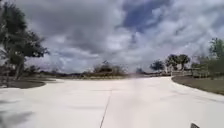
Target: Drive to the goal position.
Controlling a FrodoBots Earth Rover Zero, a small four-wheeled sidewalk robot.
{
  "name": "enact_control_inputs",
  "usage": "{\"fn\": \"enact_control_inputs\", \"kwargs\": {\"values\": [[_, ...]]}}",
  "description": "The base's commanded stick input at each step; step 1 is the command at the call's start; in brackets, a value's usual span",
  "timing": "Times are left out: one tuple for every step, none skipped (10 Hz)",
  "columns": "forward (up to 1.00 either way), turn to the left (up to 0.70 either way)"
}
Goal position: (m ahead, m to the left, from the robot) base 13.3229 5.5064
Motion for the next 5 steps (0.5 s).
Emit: {"fn": "enact_control_inputs", "kwargs": {"values": [[0.69,0.01],[0.69,0.01],[0.69,0.01],[0.69,0.01],[0.69,0.01]]}}
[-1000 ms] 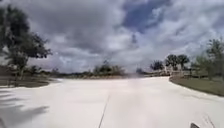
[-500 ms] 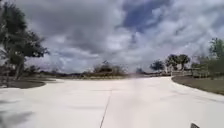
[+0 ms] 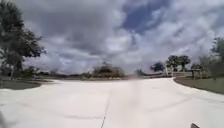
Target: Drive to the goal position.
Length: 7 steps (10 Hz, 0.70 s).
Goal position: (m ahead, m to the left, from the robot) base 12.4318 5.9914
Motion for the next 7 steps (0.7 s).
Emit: {"fn": "enact_control_inputs", "kwargs": {"values": [[0.69,0.01],[0.69,0.01],[0.69,0.01],[0.69,0.01],[0.69,0.01],[0.69,0.01],[0.69,0.13]]}}
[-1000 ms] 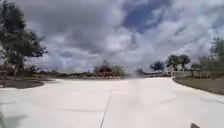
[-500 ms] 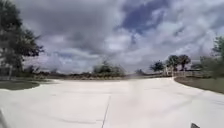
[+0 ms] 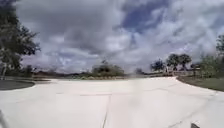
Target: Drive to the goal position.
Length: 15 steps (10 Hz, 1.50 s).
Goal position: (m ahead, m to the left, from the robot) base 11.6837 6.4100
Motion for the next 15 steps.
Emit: {"fn": "enact_control_inputs", "kwargs": {"values": [[0.69,0.14],[0.69,0.14],[0.69,0.14],[0.69,0.14],[0.69,0.14],[0.69,0.14],[0.69,0.14],[0.69,0.14],[0.69,0.14],[0.69,0.14],[0.69,0.11],[0.69,0.04],[0.69,0.01],[0.69,0.01],[0.69,0.01]]}}
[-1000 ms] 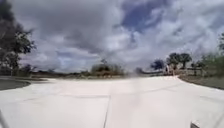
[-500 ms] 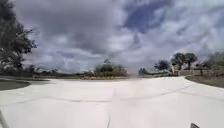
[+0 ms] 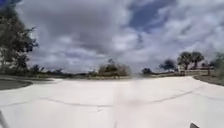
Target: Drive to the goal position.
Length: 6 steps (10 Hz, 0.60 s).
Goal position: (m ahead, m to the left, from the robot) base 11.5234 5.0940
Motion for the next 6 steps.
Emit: {"fn": "enact_control_inputs", "kwargs": {"values": [[0.69,0.01],[0.69,0.01],[0.69,0.01],[0.69,0.01],[0.69,0.01],[0.69,0.12]]}}
